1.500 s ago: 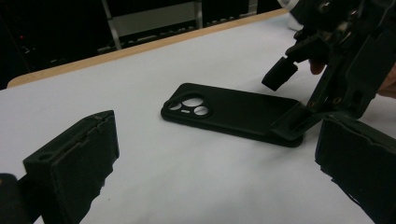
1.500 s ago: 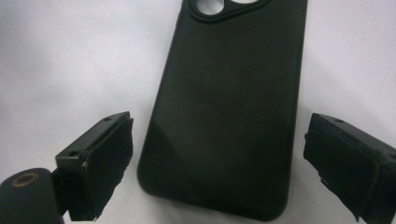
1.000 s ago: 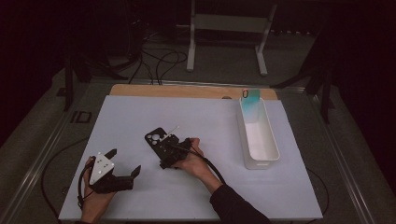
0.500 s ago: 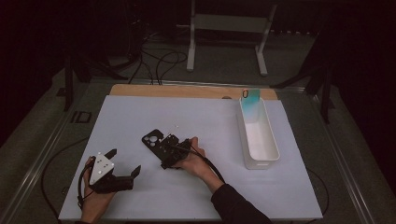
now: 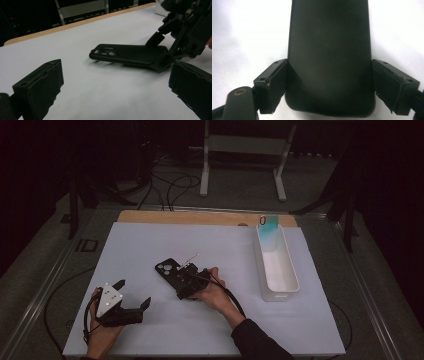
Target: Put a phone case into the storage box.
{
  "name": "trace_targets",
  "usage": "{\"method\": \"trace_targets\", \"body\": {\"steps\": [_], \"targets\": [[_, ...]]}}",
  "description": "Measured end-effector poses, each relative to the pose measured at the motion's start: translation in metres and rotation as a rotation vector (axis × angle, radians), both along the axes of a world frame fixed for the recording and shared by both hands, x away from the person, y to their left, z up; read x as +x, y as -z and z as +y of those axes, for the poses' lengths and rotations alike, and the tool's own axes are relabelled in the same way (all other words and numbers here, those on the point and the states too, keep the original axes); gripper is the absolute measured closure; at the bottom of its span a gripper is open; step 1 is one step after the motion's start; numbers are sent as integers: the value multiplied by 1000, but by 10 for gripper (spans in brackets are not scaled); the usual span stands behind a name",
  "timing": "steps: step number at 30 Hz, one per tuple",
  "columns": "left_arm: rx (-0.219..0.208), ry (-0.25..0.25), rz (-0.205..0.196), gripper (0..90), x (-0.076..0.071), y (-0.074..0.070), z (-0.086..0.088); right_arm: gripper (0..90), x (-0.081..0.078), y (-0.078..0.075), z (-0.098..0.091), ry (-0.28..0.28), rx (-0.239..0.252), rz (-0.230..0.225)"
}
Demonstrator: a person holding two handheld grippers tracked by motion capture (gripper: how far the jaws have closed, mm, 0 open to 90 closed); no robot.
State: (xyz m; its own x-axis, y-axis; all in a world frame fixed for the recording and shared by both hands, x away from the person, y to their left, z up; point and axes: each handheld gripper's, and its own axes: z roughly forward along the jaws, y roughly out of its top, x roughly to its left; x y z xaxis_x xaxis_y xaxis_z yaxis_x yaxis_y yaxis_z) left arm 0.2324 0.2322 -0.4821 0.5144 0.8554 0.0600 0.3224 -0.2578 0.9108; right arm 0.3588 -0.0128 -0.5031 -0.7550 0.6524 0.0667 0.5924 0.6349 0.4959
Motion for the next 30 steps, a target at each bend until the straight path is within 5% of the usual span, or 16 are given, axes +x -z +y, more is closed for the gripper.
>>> {"method": "trace_targets", "body": {"steps": [12,19,30], "targets": [[-20,0,20,2,2,-4,-2,167,-11,-20,-30,7,111,-25],[-60,13,36,2,6,-14,-8,165,-19,-38,-47,19,170,-83],[-56,53,86,2,22,-28,-25,162,-32,-59,-78,58,238,-169]]}}
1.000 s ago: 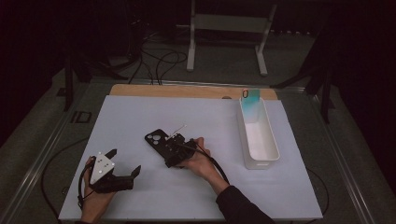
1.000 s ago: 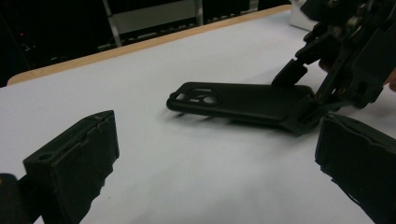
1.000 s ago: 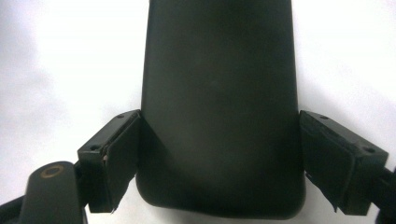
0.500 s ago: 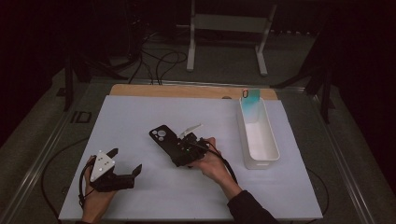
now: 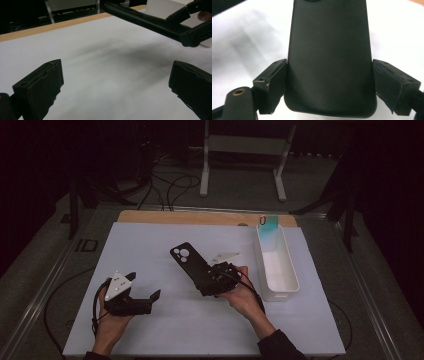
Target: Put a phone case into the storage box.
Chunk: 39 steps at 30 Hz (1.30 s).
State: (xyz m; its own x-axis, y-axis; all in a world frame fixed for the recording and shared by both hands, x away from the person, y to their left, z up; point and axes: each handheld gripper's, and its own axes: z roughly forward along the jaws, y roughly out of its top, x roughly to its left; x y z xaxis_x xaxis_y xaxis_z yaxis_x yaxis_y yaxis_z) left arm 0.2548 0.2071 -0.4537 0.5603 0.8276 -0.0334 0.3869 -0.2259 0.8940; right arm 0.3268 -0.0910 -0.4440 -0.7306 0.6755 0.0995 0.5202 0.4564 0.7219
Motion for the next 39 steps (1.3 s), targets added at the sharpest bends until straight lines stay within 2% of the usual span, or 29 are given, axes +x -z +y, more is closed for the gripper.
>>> {"method": "trace_targets", "body": {"steps": [3,9,19,25,31,39], "targets": [[-6,28,13,2,9,-11,-13,161,-5,-6,-12,19,38,-33],[-32,71,46,3,27,-23,-36,160,-12,-11,-23,33,69,-70],[-113,106,96,18,47,-33,-73,159,-21,-11,-20,30,89,-120],[-169,112,139,57,54,-31,-84,159,-26,-10,-14,17,110,-144],[-191,118,152,222,53,-30,-89,158,-30,-10,-8,8,140,-167],[-248,206,179,511,52,-29,-93,155,-31,-10,-4,16,170,-192]]}}
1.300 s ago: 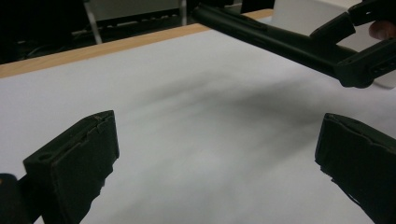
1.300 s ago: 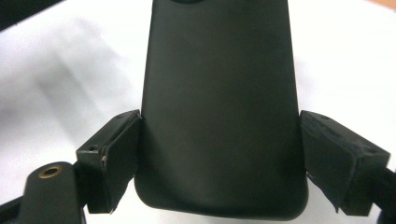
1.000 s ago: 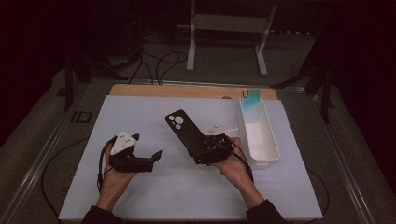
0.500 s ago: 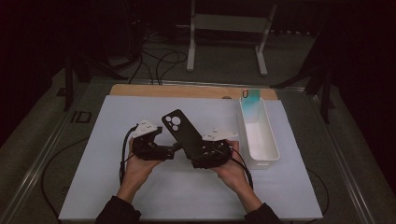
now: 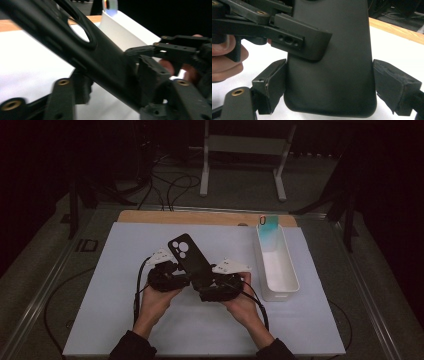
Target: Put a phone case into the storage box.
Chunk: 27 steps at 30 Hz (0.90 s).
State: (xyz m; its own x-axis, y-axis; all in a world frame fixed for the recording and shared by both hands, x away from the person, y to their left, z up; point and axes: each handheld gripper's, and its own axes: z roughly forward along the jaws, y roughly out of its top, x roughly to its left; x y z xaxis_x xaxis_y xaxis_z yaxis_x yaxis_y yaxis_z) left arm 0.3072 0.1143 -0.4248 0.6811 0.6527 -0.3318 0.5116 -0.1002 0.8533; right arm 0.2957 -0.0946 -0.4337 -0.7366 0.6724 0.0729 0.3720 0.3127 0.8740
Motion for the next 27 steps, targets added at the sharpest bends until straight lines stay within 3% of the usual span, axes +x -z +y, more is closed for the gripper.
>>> {"method": "trace_targets", "body": {"steps": [11,18,19,21,27], "targets": [[-16,45,-15,783,-3,2,-6,145,-5,2,12,9,-5,-39],[19,46,-30,854,-5,2,-8,138,-5,2,14,-2,-28,-62],[37,33,-34,856,-5,2,-7,157,-4,2,13,-8,-26,-56],[16,33,-23,860,-4,2,-4,212,-4,2,10,-24,-23,-40],[27,18,-34,863,-5,0,0,156,2,3,-1,-21,-6,-6]]}}
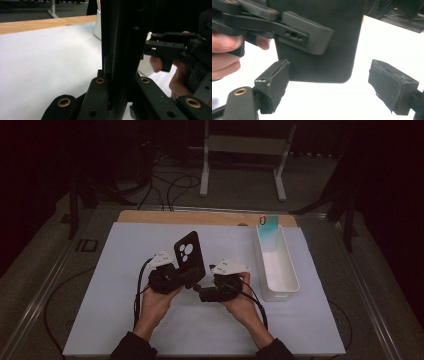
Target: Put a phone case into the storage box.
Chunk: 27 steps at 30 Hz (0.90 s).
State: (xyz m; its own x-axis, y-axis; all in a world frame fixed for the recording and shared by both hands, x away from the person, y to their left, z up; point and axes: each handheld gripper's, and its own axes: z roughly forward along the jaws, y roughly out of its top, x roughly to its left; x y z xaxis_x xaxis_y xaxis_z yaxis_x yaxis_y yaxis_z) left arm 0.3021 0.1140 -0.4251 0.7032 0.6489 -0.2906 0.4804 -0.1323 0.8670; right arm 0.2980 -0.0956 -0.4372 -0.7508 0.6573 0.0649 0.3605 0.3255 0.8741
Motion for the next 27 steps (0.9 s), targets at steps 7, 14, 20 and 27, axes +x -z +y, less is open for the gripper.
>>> {"method": "trace_targets", "body": {"steps": [7,14,20,27], "targets": [[3,-7,-9,863,-1,2,2,138,0,-2,-9,-6,-20,-3],[14,-14,-20,863,-2,3,4,135,2,-7,-20,12,-11,-11],[24,-14,-32,863,-4,4,2,134,2,-15,-23,23,-5,-30],[29,-10,-39,862,-5,6,0,132,3,-28,-21,22,12,-54]]}}
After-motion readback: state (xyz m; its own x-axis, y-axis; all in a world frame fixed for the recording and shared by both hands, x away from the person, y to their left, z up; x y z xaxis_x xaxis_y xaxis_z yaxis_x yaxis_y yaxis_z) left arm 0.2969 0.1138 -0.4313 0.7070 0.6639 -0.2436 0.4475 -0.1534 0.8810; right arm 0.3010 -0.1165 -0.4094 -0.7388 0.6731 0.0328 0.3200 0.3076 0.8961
